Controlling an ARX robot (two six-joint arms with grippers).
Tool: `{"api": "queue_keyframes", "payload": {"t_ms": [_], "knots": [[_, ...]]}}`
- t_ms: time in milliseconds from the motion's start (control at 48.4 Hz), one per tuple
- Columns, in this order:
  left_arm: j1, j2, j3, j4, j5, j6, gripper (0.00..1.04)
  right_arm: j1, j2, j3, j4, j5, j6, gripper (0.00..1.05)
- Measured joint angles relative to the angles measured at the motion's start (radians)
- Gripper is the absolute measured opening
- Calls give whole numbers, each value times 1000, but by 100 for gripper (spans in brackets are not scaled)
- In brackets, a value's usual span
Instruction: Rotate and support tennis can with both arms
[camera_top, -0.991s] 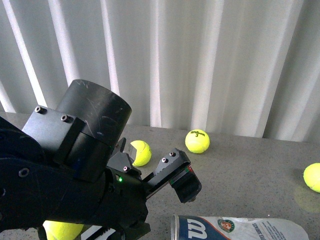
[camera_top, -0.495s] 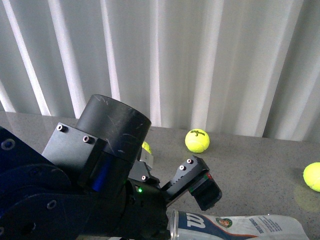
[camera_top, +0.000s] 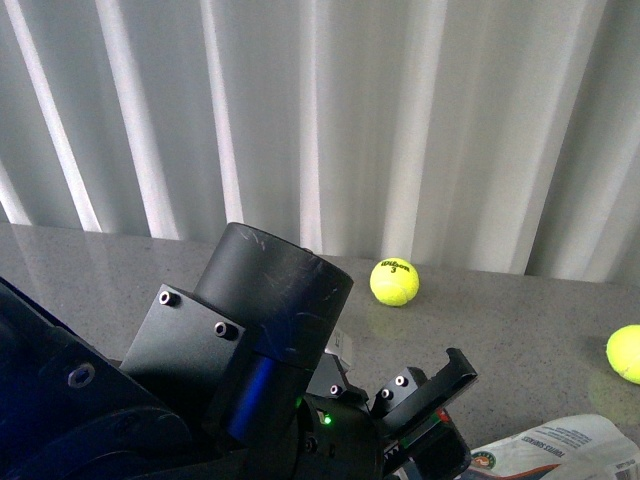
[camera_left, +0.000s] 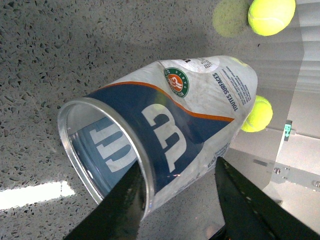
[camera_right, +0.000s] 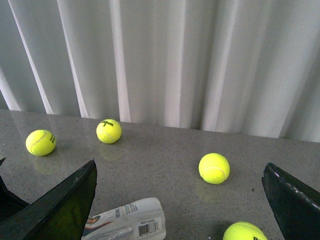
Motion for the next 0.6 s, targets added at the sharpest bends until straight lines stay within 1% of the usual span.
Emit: {"api": "queue_keyframes", "payload": {"t_ms": [83, 165, 248, 351, 454, 557, 599], "knots": [[1, 0, 0, 8, -5, -5, 28, 0, 0, 0, 0, 0, 0, 98], [2, 0, -3, 19, -10, -11, 14, 0, 0, 0, 0, 0, 0, 98], [5, 0, -11, 34, -3, -25, 4, 0, 0, 0, 0, 0, 0, 98], [9, -19, -14, 32, -3, -29, 4, 0, 0, 0, 0, 0, 0, 98], [23, -77, -13, -53, -9, 6, 4, 0, 0, 0, 0, 0, 0, 98], [51, -178, 24, -227, -14, 112, 4, 0, 0, 0, 0, 0, 0, 98], [61, -234, 73, -343, -26, 185, 4, 0, 0, 0, 0, 0, 0, 98]]}}
